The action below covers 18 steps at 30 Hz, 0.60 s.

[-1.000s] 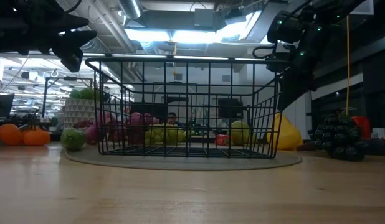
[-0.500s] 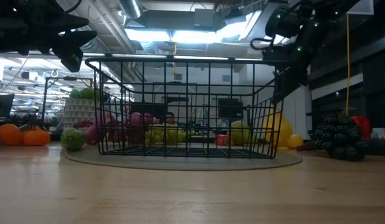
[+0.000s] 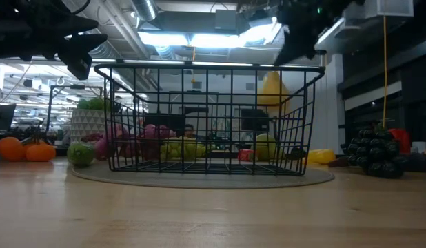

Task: Build produce basket
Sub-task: Put the yellow pear into the black wire basket

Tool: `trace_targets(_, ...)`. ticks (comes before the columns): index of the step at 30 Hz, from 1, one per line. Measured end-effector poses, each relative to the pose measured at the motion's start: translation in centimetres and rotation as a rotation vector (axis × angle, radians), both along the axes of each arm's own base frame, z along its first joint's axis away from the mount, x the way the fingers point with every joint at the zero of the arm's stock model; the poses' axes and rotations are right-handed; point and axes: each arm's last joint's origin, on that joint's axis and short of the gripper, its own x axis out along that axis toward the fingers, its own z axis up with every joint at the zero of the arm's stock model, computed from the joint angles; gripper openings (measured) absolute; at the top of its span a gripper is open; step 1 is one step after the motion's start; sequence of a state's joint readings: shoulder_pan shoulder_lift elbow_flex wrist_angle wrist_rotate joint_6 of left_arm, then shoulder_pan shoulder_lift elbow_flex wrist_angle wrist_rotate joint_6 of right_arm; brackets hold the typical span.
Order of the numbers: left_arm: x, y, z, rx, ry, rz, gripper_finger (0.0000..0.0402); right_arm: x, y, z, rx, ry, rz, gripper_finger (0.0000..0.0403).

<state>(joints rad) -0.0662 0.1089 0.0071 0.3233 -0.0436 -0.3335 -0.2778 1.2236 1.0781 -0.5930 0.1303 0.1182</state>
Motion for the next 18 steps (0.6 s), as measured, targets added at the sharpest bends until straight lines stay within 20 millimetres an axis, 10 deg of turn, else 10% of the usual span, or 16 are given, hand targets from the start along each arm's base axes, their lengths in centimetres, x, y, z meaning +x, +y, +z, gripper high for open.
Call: trace_targets(18,0.0,0.0,0.0,0.003,0.0,0.001,0.0115,3.1,6.7,4.6,-0.114,-0.376,0.464,0.0)
